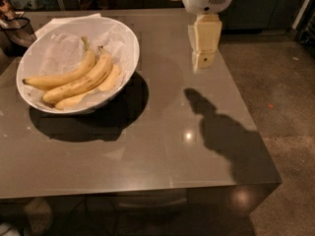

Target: Pick banana from white bowl

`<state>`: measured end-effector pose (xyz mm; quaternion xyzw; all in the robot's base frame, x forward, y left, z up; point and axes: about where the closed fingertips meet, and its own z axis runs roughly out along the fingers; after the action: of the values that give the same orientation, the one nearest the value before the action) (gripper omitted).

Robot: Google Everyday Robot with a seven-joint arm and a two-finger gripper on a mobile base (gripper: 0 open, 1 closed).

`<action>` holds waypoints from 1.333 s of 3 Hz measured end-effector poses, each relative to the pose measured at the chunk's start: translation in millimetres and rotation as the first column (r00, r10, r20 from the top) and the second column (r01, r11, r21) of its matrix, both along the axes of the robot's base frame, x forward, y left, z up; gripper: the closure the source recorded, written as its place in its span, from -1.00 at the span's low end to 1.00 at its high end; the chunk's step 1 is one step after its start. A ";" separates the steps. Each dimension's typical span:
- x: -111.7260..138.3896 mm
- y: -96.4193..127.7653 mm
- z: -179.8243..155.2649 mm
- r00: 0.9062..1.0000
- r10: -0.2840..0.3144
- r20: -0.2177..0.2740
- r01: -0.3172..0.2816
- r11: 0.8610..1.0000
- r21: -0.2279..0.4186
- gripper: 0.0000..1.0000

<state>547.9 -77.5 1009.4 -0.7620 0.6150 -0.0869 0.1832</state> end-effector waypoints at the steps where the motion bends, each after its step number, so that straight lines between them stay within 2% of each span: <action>1: 2.0 6.1 1.7 1.000 0.009 0.010 -0.009 1.000 0.003 -1.00; 2: 5.9 13.0 1.1 0.999 0.026 0.037 -0.026 1.000 -0.005 -1.00; 3: 24.6 40.4 0.0 0.996 0.079 0.048 -0.078 0.997 -0.007 -1.00; 4: 44.7 74.0 -0.5 0.984 0.170 0.053 -0.169 0.985 -0.029 -1.00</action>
Offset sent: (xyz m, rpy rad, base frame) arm 0.0095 0.0192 -0.0017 -0.0211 -0.0561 0.0457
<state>592.6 -3.5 1009.0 -0.8110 0.5415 -0.0995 0.1977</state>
